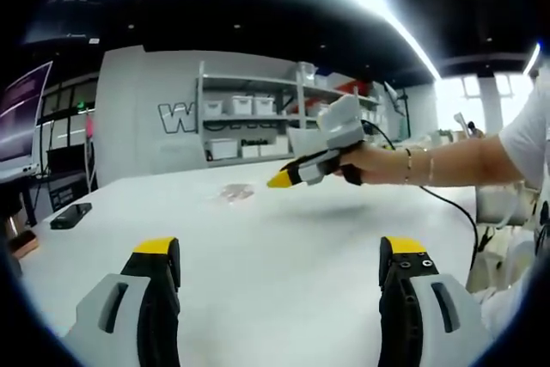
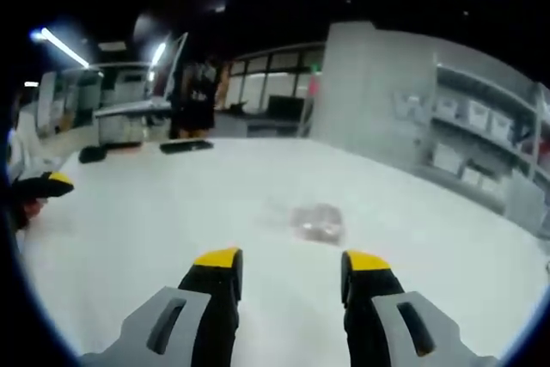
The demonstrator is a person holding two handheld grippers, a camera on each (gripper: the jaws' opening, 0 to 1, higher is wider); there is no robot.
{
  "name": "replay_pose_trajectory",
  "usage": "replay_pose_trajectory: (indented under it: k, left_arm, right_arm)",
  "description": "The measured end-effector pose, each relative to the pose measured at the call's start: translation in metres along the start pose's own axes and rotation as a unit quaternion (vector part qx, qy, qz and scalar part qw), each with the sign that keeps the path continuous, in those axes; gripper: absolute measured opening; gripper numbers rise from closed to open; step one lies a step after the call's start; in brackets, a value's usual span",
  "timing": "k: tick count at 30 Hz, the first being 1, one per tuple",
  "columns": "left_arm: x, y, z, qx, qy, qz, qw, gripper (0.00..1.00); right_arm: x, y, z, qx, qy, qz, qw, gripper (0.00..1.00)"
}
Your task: Open the resealable bag by pulling the two sides of the seal apart until the entire bag opening is separated and visibly accessible.
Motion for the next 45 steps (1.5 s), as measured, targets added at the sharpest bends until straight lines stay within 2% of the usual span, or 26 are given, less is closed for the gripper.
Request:
replay_pose_trajectory:
  k: [14, 35, 45]
  left_arm:
    - [-0.001, -0.006, 0.004, -0.001, -0.004, -0.008, 1.0000, 0.95]
    - [-0.001, -0.010, 0.008, -0.009, -0.006, -0.013, 0.9999, 0.95]
    - [0.000, -0.010, 0.008, -0.009, -0.007, -0.013, 0.9999, 0.95]
  right_arm:
    - [0.016, -0.003, -0.006, -0.031, -0.005, -0.002, 0.9995, 0.41]
    - [0.037, 0.005, -0.002, -0.057, -0.020, 0.004, 0.9981, 0.39]
    - [0.049, 0.000, -0.004, -0.075, -0.021, -0.004, 0.9969, 0.38]
Point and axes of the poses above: the point that each gripper's makers call its tool centre point, and the gripper's own axes: x roughly forward along the fingers, y roughly to its right, z roughly out of its underside, the point moved 1 cm from there along -x, roughly backward along the fingers, and after that the axes turned 2 degrees about -y, right-handed, at the moved point
